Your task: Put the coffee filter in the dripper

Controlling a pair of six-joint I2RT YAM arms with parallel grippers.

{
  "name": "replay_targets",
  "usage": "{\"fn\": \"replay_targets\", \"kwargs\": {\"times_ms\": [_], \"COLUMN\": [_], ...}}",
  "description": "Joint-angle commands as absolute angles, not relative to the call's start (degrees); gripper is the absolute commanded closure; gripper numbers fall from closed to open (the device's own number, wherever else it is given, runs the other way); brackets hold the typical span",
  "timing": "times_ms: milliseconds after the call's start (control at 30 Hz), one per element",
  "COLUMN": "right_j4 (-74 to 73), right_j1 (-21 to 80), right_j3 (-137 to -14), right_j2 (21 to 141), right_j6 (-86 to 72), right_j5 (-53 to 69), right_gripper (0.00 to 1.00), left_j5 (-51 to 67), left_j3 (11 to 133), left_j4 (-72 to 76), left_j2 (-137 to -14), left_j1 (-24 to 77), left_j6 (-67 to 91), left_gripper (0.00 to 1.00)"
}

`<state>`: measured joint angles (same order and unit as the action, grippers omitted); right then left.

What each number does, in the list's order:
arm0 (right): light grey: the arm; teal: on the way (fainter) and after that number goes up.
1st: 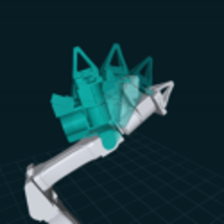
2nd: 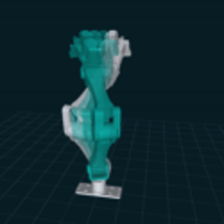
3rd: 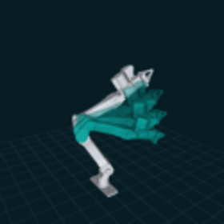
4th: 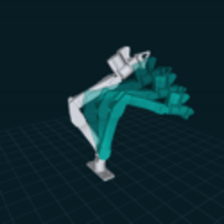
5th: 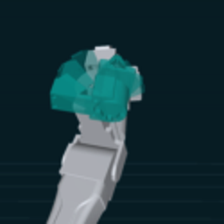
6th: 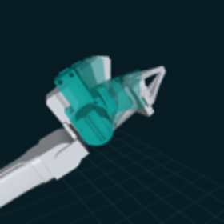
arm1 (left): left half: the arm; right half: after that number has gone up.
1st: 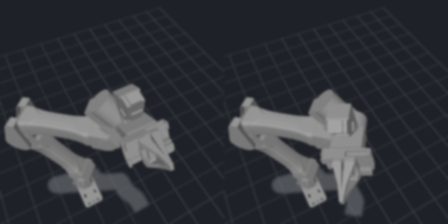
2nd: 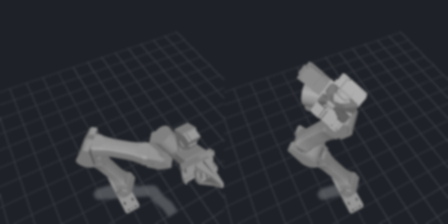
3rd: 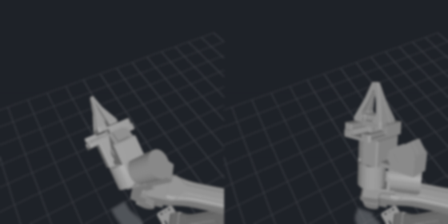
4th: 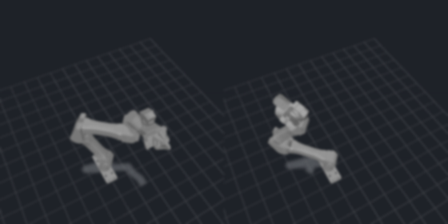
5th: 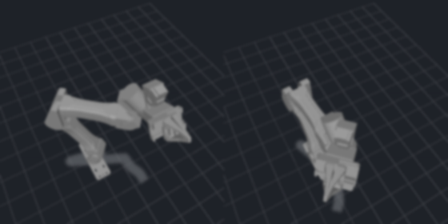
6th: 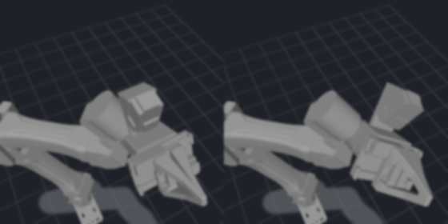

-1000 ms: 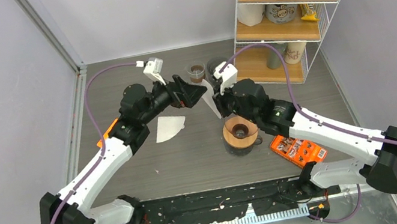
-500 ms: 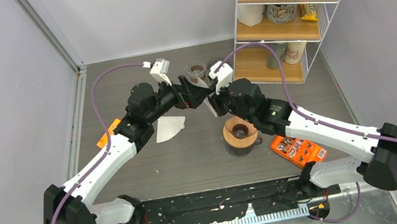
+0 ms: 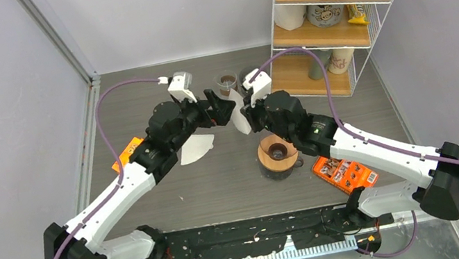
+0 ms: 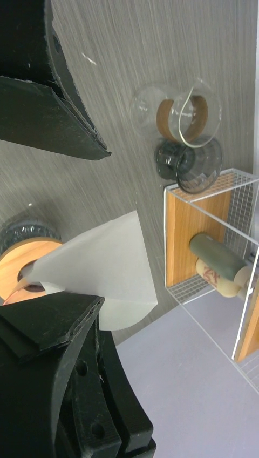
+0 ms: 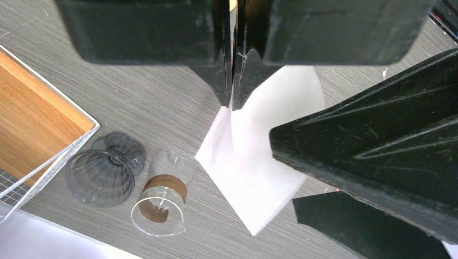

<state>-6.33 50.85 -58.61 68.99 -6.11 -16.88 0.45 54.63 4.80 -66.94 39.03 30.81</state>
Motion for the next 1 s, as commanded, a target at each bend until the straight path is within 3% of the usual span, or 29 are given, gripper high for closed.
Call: {"fn": "replay_targets", "kwargs": {"times_ms": [0,500,800,967], "right_j4": [-5.5,-4.4,-1.9,-2.2], "right_j1": [51.2,51.2,51.2,51.2], "right_j3": [-61.6,-62.1,-61.5,-61.4], "right_j2": [68.8,69.2,68.8,69.5], "right_j6": [-6.4,-8.5,-10.6,-11.1], "right_j5": [-20.5,-19.6,-20.5,-19.5], "right_gripper": [0.95,0.95,0.95,0.95], "left_j5": [-7.6,-11.9,-10.0,-12.6], "left_j3": [55.0,57.1,58.1,58.4], "left_j4": [3.0,1.6,1.8,1.0], "left_j2": [-64.7,-67.1,-69.4,-69.7], "left_j1": [40.4,44.6,45.1,45.1], "left_j6": [27.2,24.5,26.6,28.5], "left_gripper": [0.06,0.11,0.29,0.48]}}
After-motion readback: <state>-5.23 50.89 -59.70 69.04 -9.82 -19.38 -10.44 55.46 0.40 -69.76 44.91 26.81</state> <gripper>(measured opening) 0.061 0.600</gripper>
